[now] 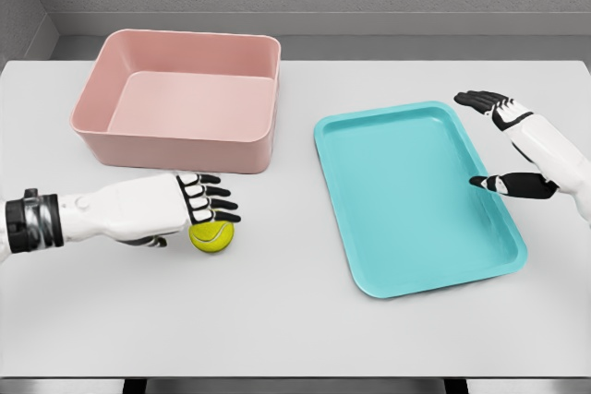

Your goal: Put the tennis from the blue tray into the pink basket with both arms

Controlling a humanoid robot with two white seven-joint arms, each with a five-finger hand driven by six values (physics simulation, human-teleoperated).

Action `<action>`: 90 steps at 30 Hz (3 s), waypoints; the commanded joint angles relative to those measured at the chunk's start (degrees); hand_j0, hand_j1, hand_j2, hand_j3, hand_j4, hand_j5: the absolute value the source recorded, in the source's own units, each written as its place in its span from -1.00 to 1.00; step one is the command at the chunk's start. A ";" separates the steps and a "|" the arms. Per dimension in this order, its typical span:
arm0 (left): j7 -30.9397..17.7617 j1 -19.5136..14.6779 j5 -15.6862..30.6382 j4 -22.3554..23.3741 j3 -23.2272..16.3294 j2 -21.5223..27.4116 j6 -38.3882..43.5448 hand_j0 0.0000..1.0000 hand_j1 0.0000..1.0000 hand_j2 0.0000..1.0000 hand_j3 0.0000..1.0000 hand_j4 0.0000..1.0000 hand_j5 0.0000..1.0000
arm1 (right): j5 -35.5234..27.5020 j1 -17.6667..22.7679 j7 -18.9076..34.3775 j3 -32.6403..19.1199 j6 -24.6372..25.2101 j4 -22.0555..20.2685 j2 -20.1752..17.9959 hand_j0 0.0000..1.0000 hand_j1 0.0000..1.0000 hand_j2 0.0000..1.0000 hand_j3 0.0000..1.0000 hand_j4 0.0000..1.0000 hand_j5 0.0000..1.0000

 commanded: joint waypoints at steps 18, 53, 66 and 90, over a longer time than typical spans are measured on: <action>0.08 -3.43 0.40 0.58 -4.28 -1.65 0.06 1.00 1.00 1.00 1.00 1.00 1.00 | -0.58 0.00 -0.13 -0.11 0.15 -0.02 0.05 1.00 1.00 1.00 1.00 1.00 1.00; 0.07 -5.89 -0.22 6.91 -8.06 -5.34 0.06 1.00 1.00 1.00 1.00 1.00 1.00 | -0.67 0.00 -0.22 -0.29 0.15 0.07 0.14 1.00 1.00 1.00 1.00 1.00 1.00; -0.63 -5.80 -0.22 7.79 -8.94 -5.52 0.06 0.82 0.82 0.82 0.82 0.82 0.82 | -0.67 0.09 -0.13 -0.37 0.15 0.16 0.05 1.00 1.00 1.00 1.00 1.00 1.00; -3.62 -8.26 3.91 7.09 -8.67 -4.38 0.06 -0.07 -0.07 -0.07 -0.07 -0.07 -0.07 | -0.67 0.18 -0.13 -0.55 0.15 0.07 0.05 1.00 1.00 1.00 1.00 1.00 1.00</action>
